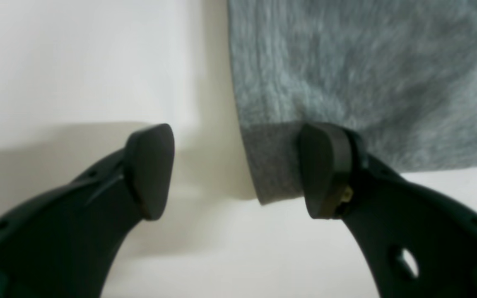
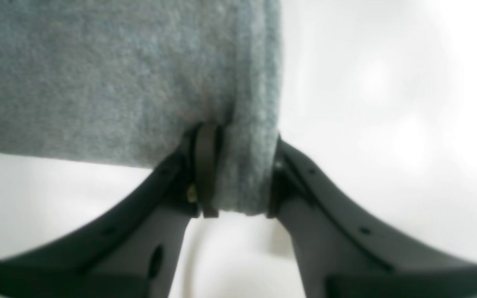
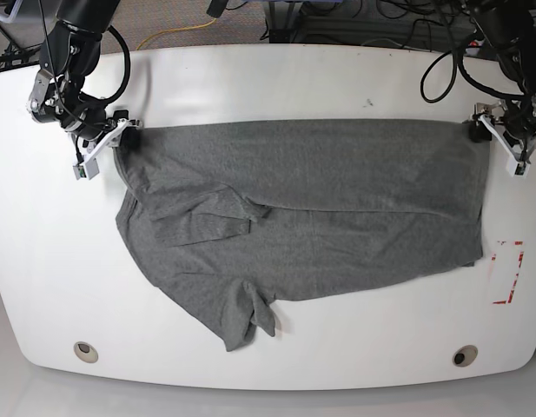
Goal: Fold the T-shirt properly
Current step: 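Grasp the shirt's edge corners with both grippers, then pull the shirt edge with both grippers away from the hem to flatten it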
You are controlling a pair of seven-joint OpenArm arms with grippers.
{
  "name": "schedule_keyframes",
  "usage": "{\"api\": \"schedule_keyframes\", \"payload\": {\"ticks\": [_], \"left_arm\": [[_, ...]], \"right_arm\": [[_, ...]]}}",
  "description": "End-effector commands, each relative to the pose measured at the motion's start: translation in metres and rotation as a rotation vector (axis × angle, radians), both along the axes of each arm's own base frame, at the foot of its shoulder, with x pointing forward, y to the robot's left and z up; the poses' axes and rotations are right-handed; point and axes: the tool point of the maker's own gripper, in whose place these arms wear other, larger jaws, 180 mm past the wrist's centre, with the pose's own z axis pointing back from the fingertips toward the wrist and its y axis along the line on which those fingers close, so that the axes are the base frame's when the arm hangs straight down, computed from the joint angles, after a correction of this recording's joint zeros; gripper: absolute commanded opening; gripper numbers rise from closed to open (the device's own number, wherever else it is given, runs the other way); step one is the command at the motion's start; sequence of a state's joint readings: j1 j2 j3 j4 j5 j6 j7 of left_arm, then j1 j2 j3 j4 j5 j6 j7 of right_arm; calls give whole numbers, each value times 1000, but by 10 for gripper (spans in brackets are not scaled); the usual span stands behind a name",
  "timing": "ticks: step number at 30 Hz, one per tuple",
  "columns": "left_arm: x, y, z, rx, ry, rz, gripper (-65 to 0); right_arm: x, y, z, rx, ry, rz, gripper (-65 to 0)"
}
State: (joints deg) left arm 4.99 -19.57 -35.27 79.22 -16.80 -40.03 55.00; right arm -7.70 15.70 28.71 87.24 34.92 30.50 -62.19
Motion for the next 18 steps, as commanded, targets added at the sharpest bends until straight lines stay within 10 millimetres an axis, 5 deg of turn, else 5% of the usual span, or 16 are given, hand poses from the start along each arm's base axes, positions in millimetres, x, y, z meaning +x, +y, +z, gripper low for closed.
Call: {"api": "schedule_keyframes", "payload": {"ticks": [1, 5, 11, 18], "left_arm": [[10, -3, 4, -3, -32, -23, -210], [11, -11, 1, -7, -31, -49, -251], [11, -10, 1, -6, -30, -48, -564], [-1, 9, 9, 74, -21, -27, -636]], "right_arm": [[9, -4, 12, -5, -44, 5, -541], [10, -4, 12, -5, -47, 5, -623], [11, -4, 14, -10, -50, 10, -650], [4, 0, 32, -62, -93, 51, -650]]}}
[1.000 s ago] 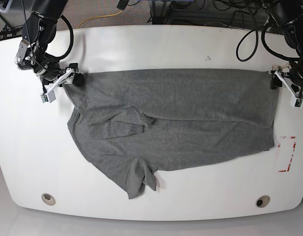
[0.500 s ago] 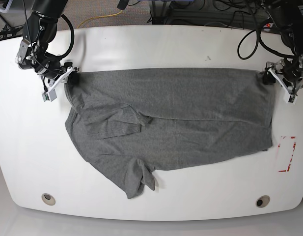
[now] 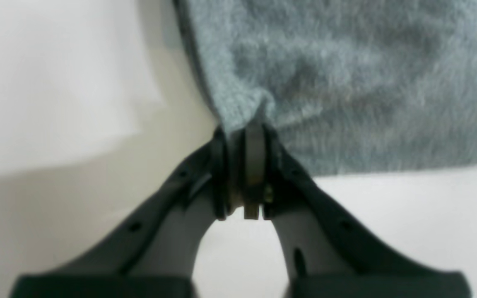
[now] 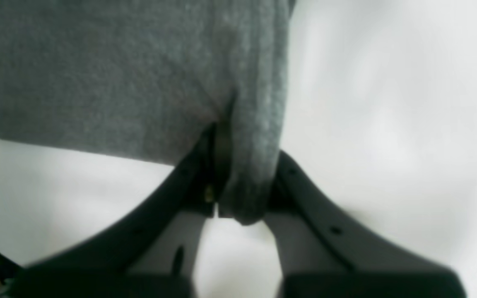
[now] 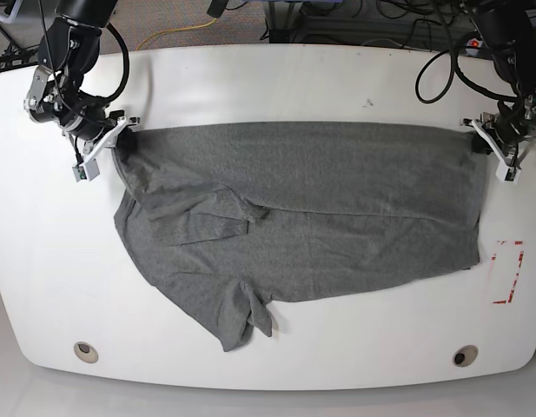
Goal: Fold the T-shirt properly
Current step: 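Pull the shirt edge with both grippers away from the hem to flatten it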
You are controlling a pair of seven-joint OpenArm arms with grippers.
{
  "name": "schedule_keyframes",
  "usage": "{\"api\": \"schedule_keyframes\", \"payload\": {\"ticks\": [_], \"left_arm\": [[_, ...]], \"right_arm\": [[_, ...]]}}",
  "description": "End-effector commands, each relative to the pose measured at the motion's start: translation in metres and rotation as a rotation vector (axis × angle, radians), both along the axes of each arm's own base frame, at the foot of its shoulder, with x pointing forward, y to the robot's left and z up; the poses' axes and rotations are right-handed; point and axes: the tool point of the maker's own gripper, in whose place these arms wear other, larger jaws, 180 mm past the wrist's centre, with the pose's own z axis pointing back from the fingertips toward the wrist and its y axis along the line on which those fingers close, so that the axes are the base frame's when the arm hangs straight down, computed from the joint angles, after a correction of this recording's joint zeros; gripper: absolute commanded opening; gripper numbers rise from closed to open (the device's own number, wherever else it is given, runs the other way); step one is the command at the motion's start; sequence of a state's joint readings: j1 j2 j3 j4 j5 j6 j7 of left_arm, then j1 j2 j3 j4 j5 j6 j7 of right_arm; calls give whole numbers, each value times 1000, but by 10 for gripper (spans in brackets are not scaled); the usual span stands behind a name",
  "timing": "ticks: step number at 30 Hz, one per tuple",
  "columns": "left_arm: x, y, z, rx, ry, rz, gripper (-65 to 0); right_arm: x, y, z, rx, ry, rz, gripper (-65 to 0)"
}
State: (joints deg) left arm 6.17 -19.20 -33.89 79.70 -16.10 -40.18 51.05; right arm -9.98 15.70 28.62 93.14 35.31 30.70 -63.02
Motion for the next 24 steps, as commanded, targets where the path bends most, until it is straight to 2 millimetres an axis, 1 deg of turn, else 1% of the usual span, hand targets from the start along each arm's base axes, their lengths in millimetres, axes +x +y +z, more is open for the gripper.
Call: {"api": "schedule_keyframes", "payload": {"ticks": [1, 4, 11, 13, 17, 22, 24], "left_arm": [[-8, 19, 12, 93, 17, 1, -644], [-14, 19, 19, 124, 11, -17, -649], [-40, 17, 29, 198, 35, -66, -649], [-53, 23, 31, 219, 51, -59, -649], [-72, 34, 34, 243, 72, -31, -649], [-89, 45, 33, 257, 103, -3, -647], [-94, 48, 33, 260, 111, 4, -647]], "right_arm": [[5, -4, 16, -26, -53, 15, -650], [-6, -1, 17, -41, -49, 29, -650], [-44, 4, 14, -75, 0, 64, -650], [-56, 4, 11, -82, 24, 69, -650], [-76, 10, 9, -64, 51, 79, -650], [-93, 21, 12, -2, 65, 85, -650], [-98, 23, 12, 13, 70, 85, -650]]}}
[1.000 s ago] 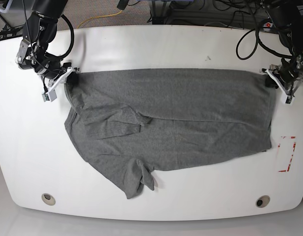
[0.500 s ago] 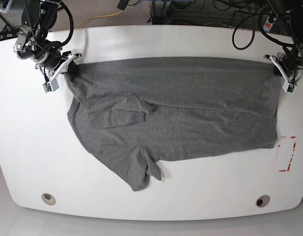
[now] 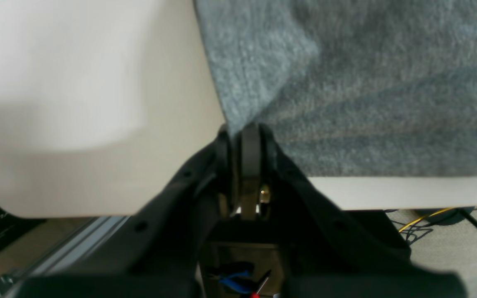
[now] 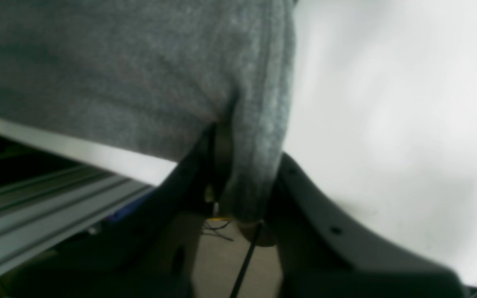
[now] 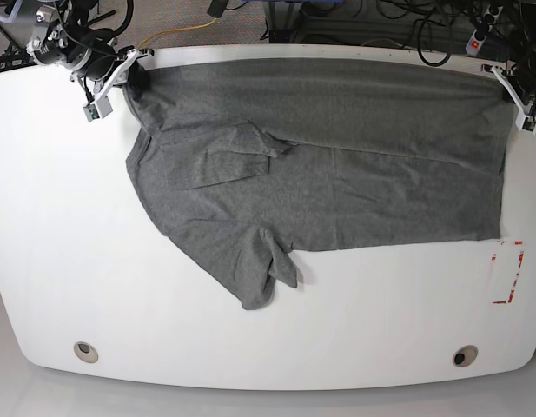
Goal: Fold the T-shirt properly
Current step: 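Pull the shirt edge with both grippers away from the hem to flatten it, then release the edge and grasp the shirt's hem corners with both grippers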
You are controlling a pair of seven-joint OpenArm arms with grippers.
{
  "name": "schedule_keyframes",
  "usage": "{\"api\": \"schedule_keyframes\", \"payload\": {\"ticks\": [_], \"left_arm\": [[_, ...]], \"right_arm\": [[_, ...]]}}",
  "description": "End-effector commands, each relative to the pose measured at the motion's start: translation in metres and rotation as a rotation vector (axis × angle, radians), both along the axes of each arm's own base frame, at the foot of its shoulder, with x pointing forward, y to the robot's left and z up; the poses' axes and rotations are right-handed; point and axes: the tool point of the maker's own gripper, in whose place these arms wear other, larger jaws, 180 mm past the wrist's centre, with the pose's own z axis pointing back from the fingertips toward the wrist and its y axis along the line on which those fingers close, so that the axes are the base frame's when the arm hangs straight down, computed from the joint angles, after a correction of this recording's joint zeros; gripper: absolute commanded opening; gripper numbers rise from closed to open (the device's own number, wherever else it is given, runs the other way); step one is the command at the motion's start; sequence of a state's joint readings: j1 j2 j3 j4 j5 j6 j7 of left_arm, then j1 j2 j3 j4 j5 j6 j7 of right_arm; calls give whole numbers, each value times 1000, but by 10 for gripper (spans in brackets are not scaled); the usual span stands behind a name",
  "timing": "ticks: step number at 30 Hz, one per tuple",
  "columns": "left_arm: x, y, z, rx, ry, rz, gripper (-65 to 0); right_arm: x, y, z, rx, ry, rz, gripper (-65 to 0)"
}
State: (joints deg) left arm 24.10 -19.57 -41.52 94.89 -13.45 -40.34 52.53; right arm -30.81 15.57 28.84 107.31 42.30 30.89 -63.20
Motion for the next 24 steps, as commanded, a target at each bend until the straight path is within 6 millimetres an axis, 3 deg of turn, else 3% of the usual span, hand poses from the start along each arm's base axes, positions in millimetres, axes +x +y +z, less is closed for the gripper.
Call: {"api": "schedule_keyframes", "payload": {"ticks": [1, 5, 7, 10, 12, 15, 17, 24], "left_arm": [[0, 11, 11, 42, -9, -2, -647], [-5, 11, 9, 42, 4, -5, -646], [-4, 13, 10, 49, 7, -11, -639], [-2, 13, 12, 52, 2, -14, -549], [-1, 13, 12, 53, 1, -14, -453], [3, 14, 16, 54, -14, -12, -329], [13, 14, 23, 65, -44, -19, -306], [48, 4, 60, 116, -169, -71, -304]], "right_arm": [[2, -4, 8, -5, -27, -3, -650], [-3, -5, 6, -8, -14, -3, -650], [-4, -4, 6, -3, -13, -5, -615], [-2, -4, 9, -5, -23, -4, -445], [1, -14, 15, -30, -44, -28, -300], [7, -27, 28, -63, -86, -53, -130], [11, -29, 32, -71, -102, -57, -111], [47, -41, 50, -101, -186, -70, -141]]}}
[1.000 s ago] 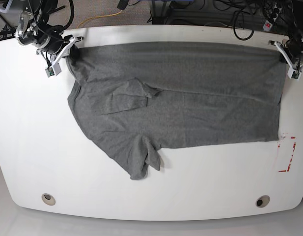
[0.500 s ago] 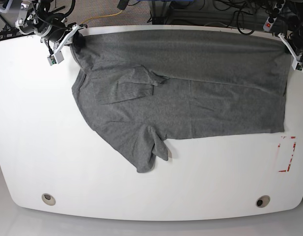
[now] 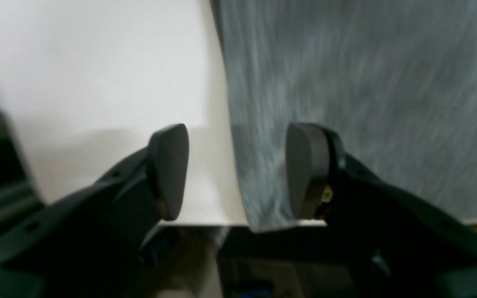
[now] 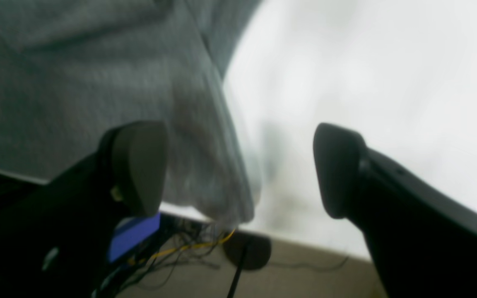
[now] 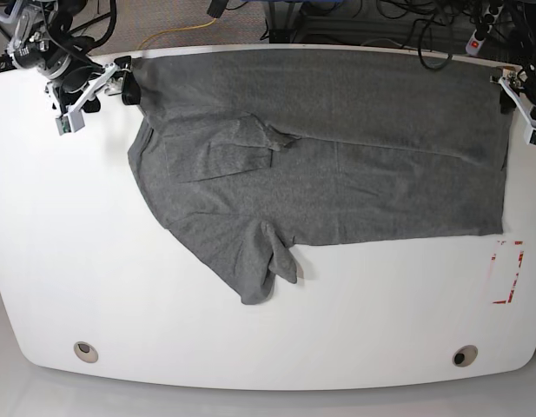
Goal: Fold the T-shirt properly
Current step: 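Release the edge and grasp the shirt's hem corners with both grippers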
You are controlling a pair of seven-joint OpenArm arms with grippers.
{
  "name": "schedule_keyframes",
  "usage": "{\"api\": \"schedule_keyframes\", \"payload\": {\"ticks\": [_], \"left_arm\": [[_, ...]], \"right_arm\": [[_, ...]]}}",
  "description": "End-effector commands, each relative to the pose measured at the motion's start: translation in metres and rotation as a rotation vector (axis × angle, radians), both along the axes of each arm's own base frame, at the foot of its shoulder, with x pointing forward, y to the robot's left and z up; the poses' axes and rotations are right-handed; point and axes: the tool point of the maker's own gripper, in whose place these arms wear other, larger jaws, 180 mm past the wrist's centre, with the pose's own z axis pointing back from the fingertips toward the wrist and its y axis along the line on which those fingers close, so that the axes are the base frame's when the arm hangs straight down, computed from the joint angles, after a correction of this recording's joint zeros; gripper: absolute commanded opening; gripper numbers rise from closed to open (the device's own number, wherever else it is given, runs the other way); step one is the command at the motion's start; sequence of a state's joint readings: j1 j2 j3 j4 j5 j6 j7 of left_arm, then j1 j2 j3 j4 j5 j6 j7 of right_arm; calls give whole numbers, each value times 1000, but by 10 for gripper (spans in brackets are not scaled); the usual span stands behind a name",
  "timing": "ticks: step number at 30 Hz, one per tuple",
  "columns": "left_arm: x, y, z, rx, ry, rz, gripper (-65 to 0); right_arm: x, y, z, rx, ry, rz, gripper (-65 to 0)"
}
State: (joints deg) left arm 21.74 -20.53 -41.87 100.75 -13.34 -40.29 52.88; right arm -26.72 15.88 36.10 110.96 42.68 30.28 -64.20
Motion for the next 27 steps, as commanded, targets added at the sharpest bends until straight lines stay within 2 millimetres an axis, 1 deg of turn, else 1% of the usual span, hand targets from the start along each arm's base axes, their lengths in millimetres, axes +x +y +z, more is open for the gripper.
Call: {"api": "schedule_keyframes", "payload": {"ticks": [1, 7, 10, 12, 14, 15, 17, 20, 23, 25, 27], "left_arm": [[22, 3, 28, 48, -85, -24, -304], [62, 1, 55, 47, -210, -23, -306], [82, 2, 73, 49, -280, -18, -306], [90, 4, 80, 57, -303, -11, -306], [99, 3, 80, 54, -312, -5, -306], [105, -1, 80, 45, -319, -7, -306], [121, -3, 79, 38, -327, 1, -306], [132, 0, 76, 39, -314, 13, -306], [148, -1, 72, 14, -312, 14, -306], [156, 1, 69, -8, -305, 25, -306], [162, 3, 66, -29, -304, 38, -306]], "right_arm": [[19, -5, 16, -23, -61, 12, -141], [63, -9, 31, -4, -129, 2, -141], [82, -12, 33, 23, -151, -16, -141], [97, -12, 34, 46, -161, -16, -141], [111, -11, 31, 59, -152, 5, -141], [117, -9, 30, 66, -148, 14, -141], [135, -9, 27, 94, -137, 21, -141], [156, -6, 25, 137, -139, 16, -141], [180, 3, 27, 174, -165, 23, -141], [198, 12, 25, 162, -169, 47, -141], [213, 17, 22, 130, -162, 67, -141]]}}
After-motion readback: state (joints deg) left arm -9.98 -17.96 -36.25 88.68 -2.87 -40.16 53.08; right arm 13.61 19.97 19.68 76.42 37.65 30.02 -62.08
